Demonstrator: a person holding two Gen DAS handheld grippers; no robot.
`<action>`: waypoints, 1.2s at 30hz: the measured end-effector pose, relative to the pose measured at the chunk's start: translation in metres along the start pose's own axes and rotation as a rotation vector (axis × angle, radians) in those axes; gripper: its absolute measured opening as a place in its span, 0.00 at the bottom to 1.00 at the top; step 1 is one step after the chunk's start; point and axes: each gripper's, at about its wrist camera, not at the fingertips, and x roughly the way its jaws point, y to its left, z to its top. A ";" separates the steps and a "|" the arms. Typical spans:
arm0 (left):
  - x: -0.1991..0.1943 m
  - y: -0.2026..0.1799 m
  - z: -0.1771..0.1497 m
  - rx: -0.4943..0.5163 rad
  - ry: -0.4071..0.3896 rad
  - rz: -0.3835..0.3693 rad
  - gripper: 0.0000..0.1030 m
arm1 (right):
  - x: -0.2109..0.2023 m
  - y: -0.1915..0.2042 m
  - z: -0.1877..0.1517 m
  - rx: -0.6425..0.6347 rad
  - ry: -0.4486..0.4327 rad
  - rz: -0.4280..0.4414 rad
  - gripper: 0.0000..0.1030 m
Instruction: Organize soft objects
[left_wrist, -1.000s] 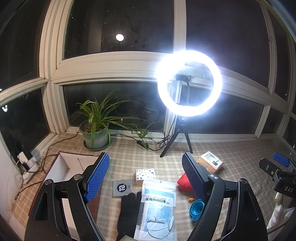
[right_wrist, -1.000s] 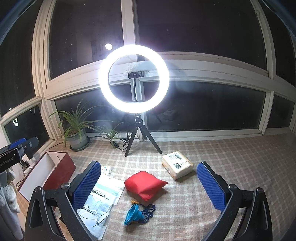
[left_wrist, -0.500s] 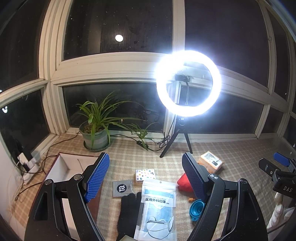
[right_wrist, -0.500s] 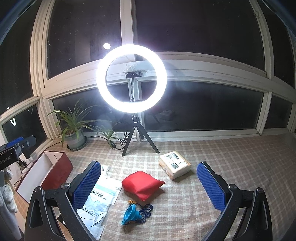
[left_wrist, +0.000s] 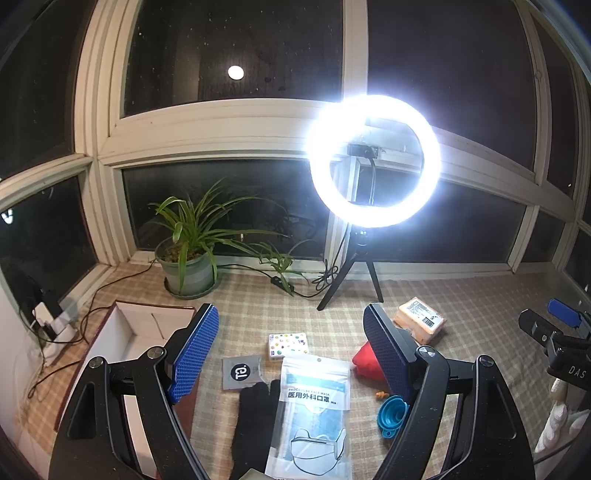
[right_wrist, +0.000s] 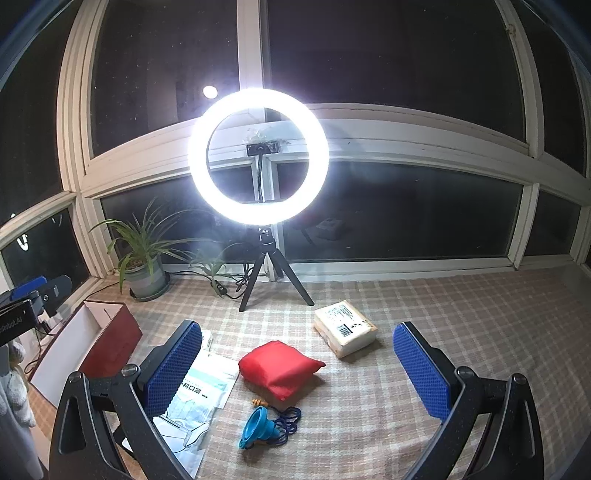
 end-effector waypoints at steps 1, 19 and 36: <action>0.000 0.000 0.000 0.001 0.000 0.001 0.78 | -0.001 0.000 0.000 0.000 -0.001 -0.001 0.99; 0.004 -0.001 -0.003 0.006 0.009 -0.006 0.78 | -0.001 0.003 0.003 -0.016 -0.018 -0.026 0.99; 0.011 -0.002 -0.008 0.007 0.037 -0.016 0.78 | 0.002 0.001 0.003 -0.012 -0.012 -0.024 0.99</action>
